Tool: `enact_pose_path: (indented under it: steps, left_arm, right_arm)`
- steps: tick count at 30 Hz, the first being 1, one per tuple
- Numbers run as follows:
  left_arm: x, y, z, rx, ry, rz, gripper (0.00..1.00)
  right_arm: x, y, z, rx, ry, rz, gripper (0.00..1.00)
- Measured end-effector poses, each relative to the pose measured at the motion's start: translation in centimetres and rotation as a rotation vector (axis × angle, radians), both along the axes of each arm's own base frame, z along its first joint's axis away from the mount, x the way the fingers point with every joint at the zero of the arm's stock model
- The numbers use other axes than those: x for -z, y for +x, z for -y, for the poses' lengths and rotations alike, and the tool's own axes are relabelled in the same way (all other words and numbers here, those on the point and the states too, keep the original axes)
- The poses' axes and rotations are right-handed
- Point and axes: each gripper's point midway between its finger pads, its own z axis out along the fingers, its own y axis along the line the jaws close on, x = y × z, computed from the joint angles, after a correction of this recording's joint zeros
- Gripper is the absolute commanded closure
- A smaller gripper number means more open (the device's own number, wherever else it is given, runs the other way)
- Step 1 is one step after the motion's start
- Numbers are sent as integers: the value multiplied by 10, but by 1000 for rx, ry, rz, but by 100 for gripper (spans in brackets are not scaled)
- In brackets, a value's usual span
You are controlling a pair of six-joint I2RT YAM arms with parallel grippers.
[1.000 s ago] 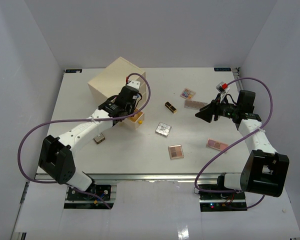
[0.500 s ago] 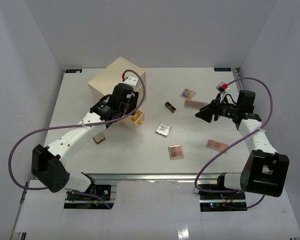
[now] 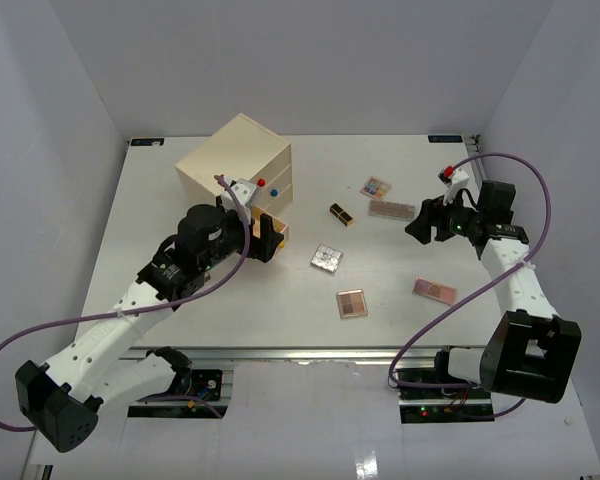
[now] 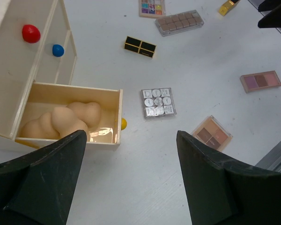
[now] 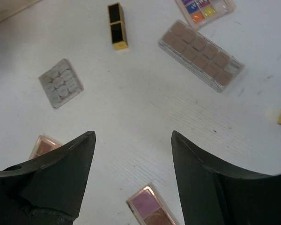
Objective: Organize the makeup
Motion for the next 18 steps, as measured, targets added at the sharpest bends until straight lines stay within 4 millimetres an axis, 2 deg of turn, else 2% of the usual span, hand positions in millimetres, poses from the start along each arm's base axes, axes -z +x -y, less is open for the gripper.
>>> enact_pose_path:
  steps: [2, 5, 7, 10, 13, 18]
  left_arm:
    - [15, -5, -2, 13, 18, -16, 8]
    - [21, -11, -7, 16, 17, 5, 2]
    - [18, -16, -12, 16, 7, 29, 2]
    - [4, -21, -21, 6, -22, 85, 2]
    - [-2, -25, -30, -12, -44, 121, 2]
    - [-5, -26, -42, -43, -58, 142, 2]
  right_arm:
    - [7, 1, 13, 57, -52, -27, 26]
    - [19, -1, 36, 139, -125, -86, 25]
    - [26, -2, 51, 194, -172, -126, 24]
    - [33, -6, 63, 220, -216, -167, 24]
    - [34, -11, 57, 133, -224, -191, 24]
    - [29, -14, 15, -137, -196, -175, 24]
